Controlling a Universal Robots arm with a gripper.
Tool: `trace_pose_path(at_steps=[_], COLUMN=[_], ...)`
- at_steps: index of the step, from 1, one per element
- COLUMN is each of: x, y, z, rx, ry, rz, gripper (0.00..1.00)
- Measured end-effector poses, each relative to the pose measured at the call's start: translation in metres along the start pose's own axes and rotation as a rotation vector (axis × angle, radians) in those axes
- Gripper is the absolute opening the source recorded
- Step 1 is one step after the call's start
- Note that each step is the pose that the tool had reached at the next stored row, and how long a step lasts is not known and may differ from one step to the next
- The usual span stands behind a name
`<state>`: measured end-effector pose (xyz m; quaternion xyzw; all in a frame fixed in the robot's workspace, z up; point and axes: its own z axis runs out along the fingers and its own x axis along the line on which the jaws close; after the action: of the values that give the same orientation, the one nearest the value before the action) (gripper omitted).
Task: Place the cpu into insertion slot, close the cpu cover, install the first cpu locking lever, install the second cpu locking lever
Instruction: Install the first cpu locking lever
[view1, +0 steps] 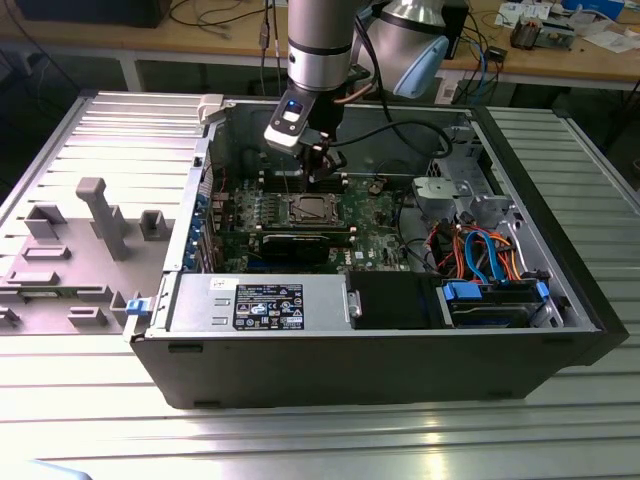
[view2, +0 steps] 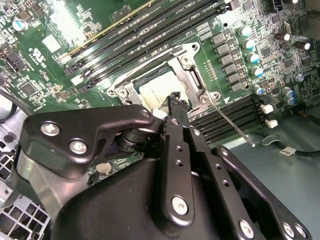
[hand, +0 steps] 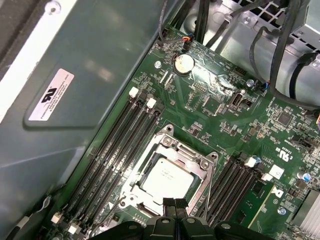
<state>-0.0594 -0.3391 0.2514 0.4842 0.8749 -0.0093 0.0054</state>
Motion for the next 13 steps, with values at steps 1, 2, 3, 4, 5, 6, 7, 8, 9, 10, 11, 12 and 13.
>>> trace_pose_path(at_steps=[1,2,3,4,5,6,7,8,9,10,11,12,13], x=[0.0000,0.0000,0.0000,0.0000,0.0000,0.0000,0.0000,0.0000,0.0000,0.0000,0.0000,0.0000,0.0000], y=[0.0000,0.0000,0.0000,0.0000,0.0000,0.0000,0.0000,0.0000,0.0000,0.0000,0.0000,0.0000,0.0000], z=[0.0000,0.0000,0.0000,0.0000,0.0000,0.0000,0.0000,0.0000,0.0000,0.0000,0.0000,0.0000,0.0000], rx=[-0.0001,-0.0001,-0.0001,-0.0002,-0.0001,-0.0002,-0.0002,-0.0002,-0.0003,-0.0004,-0.0003,-0.0004,-0.0005], ry=[0.0000,0.0000,-0.0001,-0.0001,-0.0001,-0.0001,-0.0001,-0.0001,-0.0002,-0.0002,-0.0002,-0.0002,-0.0003], rz=[-0.002,-0.004,-0.006,-0.008,-0.009,-0.010,-0.011,-0.013,-0.015,-0.017,-0.019,-0.022,-0.026], gripper=[0.11,0.11,0.11,0.11,0.11,0.11,0.11,0.11,0.11,0.11,0.11,0.11,0.11])
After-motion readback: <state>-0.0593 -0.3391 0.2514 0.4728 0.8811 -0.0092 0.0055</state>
